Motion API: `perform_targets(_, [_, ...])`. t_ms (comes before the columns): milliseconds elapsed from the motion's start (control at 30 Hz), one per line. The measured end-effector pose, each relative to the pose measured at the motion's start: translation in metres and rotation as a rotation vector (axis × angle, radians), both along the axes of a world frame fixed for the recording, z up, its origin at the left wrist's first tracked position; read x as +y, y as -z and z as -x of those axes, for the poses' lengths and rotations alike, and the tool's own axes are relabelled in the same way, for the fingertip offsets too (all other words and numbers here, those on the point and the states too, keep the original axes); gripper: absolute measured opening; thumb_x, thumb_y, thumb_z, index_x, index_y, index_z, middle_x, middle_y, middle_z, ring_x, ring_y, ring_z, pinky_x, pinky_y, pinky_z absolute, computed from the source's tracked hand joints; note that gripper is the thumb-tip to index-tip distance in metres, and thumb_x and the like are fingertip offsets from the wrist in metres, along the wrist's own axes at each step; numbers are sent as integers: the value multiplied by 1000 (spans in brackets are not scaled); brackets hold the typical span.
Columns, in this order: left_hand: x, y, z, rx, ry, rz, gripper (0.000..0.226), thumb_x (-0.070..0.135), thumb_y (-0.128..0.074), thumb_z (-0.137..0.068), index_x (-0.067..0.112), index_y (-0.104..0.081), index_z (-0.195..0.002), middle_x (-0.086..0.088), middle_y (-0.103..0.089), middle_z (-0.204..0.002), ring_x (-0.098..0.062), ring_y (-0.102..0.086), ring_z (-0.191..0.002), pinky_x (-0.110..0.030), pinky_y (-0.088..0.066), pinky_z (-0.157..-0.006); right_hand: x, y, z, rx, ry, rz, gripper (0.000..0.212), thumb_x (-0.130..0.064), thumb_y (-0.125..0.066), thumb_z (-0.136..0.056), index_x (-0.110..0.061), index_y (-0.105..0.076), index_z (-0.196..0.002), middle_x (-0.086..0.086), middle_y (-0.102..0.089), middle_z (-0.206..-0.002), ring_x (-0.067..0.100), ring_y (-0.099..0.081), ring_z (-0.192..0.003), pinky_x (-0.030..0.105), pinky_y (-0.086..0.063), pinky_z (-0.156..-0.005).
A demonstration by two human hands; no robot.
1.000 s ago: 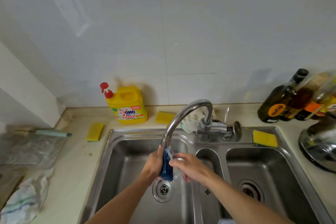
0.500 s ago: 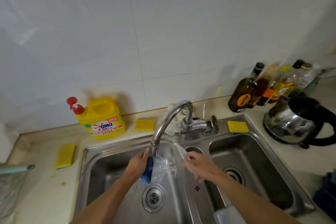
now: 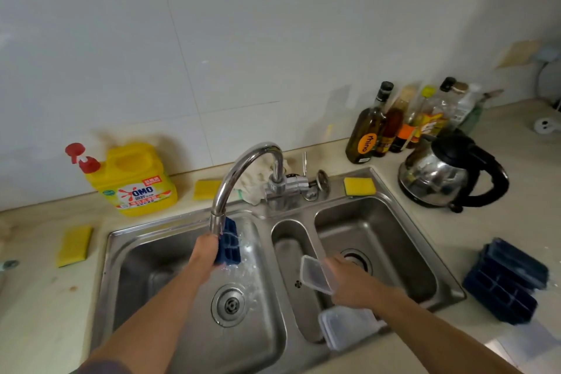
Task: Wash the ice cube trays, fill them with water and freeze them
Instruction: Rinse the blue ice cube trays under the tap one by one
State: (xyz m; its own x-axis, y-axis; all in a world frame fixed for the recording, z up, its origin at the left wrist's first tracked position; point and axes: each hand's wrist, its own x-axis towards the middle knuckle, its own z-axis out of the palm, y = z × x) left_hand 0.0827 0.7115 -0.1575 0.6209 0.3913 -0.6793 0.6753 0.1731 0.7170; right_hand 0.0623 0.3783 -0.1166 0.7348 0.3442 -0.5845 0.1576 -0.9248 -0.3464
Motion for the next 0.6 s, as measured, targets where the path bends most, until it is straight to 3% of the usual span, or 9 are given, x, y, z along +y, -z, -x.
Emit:
perform_targets(133, [-6,-2,-1,-27,-151,90,19,20,-39,-105,17,-58,-105,-11,-68,-93,-30,-67,-83,-40,-56,-64,-32,16,16,6,-129,99,69,-4,-68,-84,-26,-39,-144,0,-47,-142,19,-49,-123,38,-48,-103])
perform_targets(333, [-16,-1,2,-45,-196,144,21,23,-38,-106,18,-57,-113,-13,-68,-102,-33,-66,-89,-43,-56,-62,-55,31,35,-82,-353,214,81,-9,-72,-84,-26,-31,-151,3,-16,-166,30,-20,-151,54,-21,-121])
perform_targets(467, [-24,-3,7,-65,-235,198,26,31,-38,-107,19,-56,-121,-13,-68,-105,-33,-67,-91,-44,-56,-62,-62,35,46,-127,-413,264,84,-4,-64,-90,-24,-20,-159,5,-2,-171,36,-3,-156,59,-14,-123])
perform_targets(600, [-31,-7,12,-88,-256,241,34,37,-39,-106,19,-52,-133,-15,-66,-117,-36,-66,-98,-47,-58,-64,-64,33,46,-118,-451,283,89,-1,-62,-90,-24,-14,-161,5,4,-172,38,1,-156,61,-10,-123])
